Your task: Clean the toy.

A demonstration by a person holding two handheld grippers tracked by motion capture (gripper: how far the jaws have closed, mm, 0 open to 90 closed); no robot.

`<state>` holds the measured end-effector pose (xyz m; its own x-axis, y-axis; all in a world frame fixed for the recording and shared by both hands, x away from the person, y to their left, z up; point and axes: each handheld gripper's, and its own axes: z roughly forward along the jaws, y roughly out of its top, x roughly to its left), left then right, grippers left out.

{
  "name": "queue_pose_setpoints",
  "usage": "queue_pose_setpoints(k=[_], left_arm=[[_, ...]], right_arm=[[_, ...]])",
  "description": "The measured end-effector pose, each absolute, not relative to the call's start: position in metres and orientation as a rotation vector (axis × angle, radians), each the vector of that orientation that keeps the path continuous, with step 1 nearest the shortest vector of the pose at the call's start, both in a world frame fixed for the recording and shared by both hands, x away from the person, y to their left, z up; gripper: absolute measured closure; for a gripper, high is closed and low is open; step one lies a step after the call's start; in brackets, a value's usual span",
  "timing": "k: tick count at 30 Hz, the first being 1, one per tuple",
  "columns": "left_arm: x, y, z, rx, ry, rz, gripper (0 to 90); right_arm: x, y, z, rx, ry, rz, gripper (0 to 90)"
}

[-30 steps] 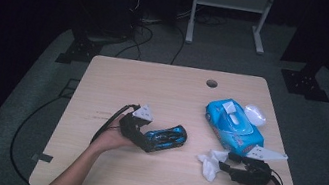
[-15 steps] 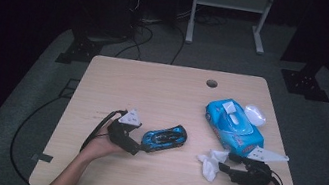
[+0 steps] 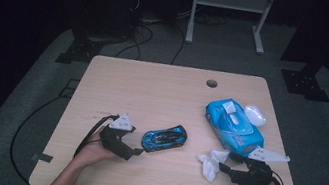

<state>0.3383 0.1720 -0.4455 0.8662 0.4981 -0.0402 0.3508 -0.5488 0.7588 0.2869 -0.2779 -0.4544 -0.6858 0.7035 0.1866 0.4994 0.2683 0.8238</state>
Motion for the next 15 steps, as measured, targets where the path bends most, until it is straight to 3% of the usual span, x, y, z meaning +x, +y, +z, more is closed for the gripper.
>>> queue_pose_setpoints(k=[15], left_arm=[[0.32,0.194,-0.453,2.189,0.623,0.234,9.0]], right_arm=[[0.285,-0.278,-0.456,1.129,2.319,1.381,28.0]])
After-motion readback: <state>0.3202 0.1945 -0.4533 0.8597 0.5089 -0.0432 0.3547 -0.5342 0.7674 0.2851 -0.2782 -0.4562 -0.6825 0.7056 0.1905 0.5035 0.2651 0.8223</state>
